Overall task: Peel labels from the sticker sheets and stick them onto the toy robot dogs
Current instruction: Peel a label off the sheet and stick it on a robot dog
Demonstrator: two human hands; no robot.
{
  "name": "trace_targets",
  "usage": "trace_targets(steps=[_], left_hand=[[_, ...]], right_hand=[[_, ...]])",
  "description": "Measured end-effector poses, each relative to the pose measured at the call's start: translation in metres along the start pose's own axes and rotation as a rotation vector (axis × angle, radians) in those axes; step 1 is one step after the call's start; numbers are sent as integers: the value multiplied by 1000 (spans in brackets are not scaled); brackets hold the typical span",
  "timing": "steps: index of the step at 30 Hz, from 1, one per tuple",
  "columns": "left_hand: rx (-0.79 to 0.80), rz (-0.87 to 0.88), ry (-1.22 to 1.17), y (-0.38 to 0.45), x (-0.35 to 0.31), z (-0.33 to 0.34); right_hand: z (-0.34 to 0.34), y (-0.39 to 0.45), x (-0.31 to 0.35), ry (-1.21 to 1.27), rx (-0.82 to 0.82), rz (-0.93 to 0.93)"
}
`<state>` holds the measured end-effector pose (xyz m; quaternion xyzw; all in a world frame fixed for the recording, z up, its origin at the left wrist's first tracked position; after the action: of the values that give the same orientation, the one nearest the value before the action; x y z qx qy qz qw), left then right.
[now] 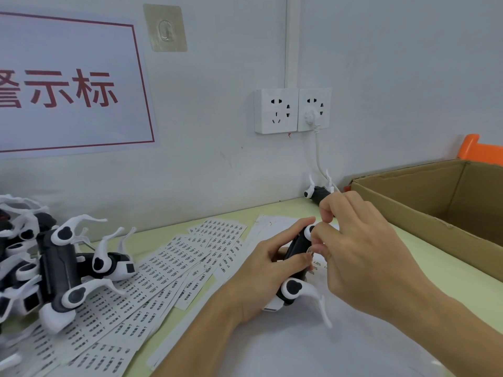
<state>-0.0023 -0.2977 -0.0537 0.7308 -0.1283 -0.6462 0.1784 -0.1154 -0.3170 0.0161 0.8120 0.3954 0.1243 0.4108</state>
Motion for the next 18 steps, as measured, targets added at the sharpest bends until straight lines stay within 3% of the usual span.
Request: trace_targets(steps=[18], left_hand=[[-17,-31,-11,-3,-4,0]], right_hand=[[-9,2,5,-2,-21,26]])
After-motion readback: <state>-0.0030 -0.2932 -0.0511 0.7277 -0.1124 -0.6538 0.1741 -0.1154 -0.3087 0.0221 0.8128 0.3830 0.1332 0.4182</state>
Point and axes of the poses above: each hand's wrist, its own y-axis towards the middle knuckle, its own z-axis out of the palm, x = y × z, the point moved 7 cm from there along y, towards the middle knuckle, and after that the axes turned 15 degrees about z, right-handed, at the moved point
